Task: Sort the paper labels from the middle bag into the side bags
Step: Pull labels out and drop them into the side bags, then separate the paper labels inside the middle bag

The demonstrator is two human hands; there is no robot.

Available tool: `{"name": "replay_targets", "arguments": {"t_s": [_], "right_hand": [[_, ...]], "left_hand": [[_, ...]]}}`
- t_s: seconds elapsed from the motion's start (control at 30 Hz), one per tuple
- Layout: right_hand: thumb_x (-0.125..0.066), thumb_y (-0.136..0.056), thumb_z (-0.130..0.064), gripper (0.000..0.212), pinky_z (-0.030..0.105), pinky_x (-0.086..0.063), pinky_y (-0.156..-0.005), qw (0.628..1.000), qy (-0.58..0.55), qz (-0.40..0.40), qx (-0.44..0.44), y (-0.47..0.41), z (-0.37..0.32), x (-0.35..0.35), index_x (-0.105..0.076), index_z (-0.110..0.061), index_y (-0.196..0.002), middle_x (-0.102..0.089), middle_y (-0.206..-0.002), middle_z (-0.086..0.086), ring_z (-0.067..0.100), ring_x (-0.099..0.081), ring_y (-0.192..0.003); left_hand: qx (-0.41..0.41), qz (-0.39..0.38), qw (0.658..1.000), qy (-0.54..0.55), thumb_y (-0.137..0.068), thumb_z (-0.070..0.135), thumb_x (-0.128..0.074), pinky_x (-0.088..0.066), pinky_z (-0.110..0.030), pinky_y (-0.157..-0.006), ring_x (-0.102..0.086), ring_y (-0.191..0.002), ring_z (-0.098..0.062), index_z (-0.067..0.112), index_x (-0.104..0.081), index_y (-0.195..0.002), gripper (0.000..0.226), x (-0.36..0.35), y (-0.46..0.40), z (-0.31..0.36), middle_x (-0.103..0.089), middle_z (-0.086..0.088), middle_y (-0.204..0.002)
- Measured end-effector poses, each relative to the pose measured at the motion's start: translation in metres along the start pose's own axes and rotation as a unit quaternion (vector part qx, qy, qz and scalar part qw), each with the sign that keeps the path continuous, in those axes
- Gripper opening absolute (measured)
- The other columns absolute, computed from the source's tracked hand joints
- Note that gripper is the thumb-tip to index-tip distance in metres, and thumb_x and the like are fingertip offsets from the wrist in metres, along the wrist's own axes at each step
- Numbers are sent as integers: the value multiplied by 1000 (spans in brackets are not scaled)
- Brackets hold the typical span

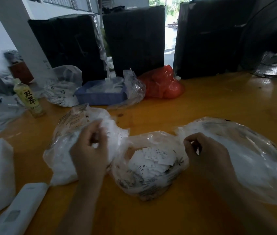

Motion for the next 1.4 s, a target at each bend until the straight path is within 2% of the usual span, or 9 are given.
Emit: {"name": "replay_targets", "arguments": {"t_s": [0.07,0.27,0.5,0.6,0.77,0.9,1.07,1.2,1.4], "right_hand": [[-60,-99,-31,10,28,-52,-66,997,74,-8,-14,-3,8,5,-66,-24,-103,-63,-85,-4,7,-56,-69],[-53,-101,-29,22,39,-53,-74,980,192,-27,-31,-13,19,16,-70,-16,-96,-69,-86,1,18,-59,-76],[-43,-96,-4,41,38,-52,-85,945,233,-140,-180,-10,47,14,-59,-20,-131,-61,-128,4,23,-59,-115],[-47,-96,-7,33,38,-54,-85,932,264,-170,-182,-10,52,15,-62,-19,-122,-61,-121,4,24,-60,-110],[-49,-96,-7,24,38,-54,-77,931,289,-153,-164,-12,53,16,-69,-18,-92,-59,-91,0,21,-59,-85],[-47,-104,-21,35,31,-39,-58,969,204,-55,-128,-15,43,21,-59,-18,-72,-56,-65,-4,11,-53,-60],[-51,-103,-33,45,30,-32,-52,992,-3,8,-129,-17,28,21,-50,-10,-64,-44,-54,1,14,-40,-48],[-56,-101,-36,31,30,-33,-46,942,-293,-35,-162,-11,14,9,-71,-18,-80,-59,-60,4,19,-41,-49],[-53,-92,-47,36,24,-34,-42,887,-415,-164,-117,-3,-9,-4,-74,-19,-84,-68,-71,14,17,-42,-43]], "left_hand": [[33,40,997,-59,-102,16,-67,-51,-15,-76,-69,-99,-5,16,-64,-136,34,18,-21,-21,-72,-1,-124],[78,-131,958,-241,-102,20,-64,-45,-51,-106,-60,-124,-40,6,-67,-135,36,8,-27,-58,-70,-20,-130],[61,-174,973,-140,-106,8,-43,-48,-32,-94,-64,-121,-24,18,-61,-143,42,-4,-18,-47,-69,-8,-135],[43,-177,980,-83,-105,2,-40,-44,-11,-84,-65,-110,-8,18,-60,-143,46,-5,-17,-39,-67,1,-139],[35,-135,988,-68,-95,18,-34,-43,-27,-105,-58,-133,-19,15,-61,-142,54,1,-18,-39,-64,-4,-143],[-27,-36,996,-79,-93,10,-38,-33,-3,-97,-61,-116,-16,9,-70,-124,45,12,-20,-31,-72,-7,-124],[-70,10,997,-3,-97,5,-41,-46,-15,-70,-63,-80,-6,3,-72,-102,32,14,-13,-21,-73,-7,-90],[-86,-135,980,122,-102,20,-40,-50,-19,-60,-64,-72,-6,11,-68,-104,30,-16,16,10,-69,3,-86],[150,-403,872,235,-97,59,-46,-63,-32,-76,-75,-89,-16,27,-63,-124,45,-72,69,22,-73,12,-112]]}}
Point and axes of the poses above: each hand's wrist, its own y-axis away from the middle knuckle, its own x-axis out of the back of the hand, z = x × y, the point moved 4 cm from there along -y, towards the middle knuckle
